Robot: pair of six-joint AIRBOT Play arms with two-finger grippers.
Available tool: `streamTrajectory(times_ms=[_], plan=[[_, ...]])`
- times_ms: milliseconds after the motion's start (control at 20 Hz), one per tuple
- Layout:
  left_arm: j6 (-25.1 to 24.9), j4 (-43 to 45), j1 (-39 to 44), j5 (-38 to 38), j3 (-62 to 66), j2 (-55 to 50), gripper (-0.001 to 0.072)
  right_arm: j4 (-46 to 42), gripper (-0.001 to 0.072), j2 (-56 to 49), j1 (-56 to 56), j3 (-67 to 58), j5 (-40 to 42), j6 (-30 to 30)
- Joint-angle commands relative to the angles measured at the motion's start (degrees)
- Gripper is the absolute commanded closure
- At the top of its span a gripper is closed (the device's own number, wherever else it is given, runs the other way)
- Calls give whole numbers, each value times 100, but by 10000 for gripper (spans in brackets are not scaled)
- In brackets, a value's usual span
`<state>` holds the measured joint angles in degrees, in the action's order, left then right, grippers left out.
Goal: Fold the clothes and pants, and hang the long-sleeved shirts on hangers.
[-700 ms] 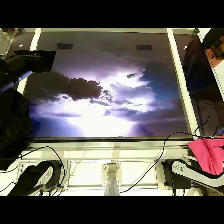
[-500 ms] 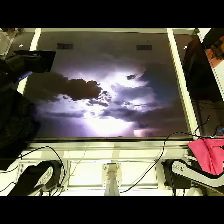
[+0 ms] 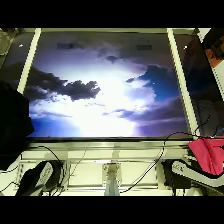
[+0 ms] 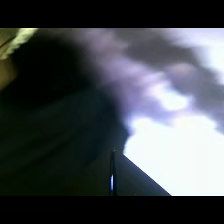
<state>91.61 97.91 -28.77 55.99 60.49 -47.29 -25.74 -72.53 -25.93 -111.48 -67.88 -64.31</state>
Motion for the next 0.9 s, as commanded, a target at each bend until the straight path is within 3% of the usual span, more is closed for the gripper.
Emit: streamTrajectory(times_ms=[0,150,250,300,350,400,650,800,850], plan=[[-205,-420,-1904,323,-625,0,691,0,691,-2,2,-7,-2,-2],[-1034,-1700,-3209,330,-1226,-90,691,0,692,-2,2,-7,-2,-2],[-1132,-2024,-3775,184,-1410,-208,679,2,691,-2,2,-7,-2,-2],[-1130,-2044,-3877,61,-1425,-243,509,0,691,-2,2,-7,-2,-2],[-1130,-2039,-3895,-195,-1432,-262,158,0,691,-2,2,-7,-2,-2],[-1084,-2046,-3893,-520,-1427,-273,31,2,691,-2,2,-7,-2,-2],[-1119,-1996,-3893,-1172,-1429,-466,32,2,691,-2,2,-7,0,-2],[-1714,-1998,-3893,-1231,-1429,-673,36,2,691,-2,2,-7,-2,-2],[-1707,-2031,-3891,-1226,-1429,-754,36,0,691,-2,2,-7,-2,-2]])
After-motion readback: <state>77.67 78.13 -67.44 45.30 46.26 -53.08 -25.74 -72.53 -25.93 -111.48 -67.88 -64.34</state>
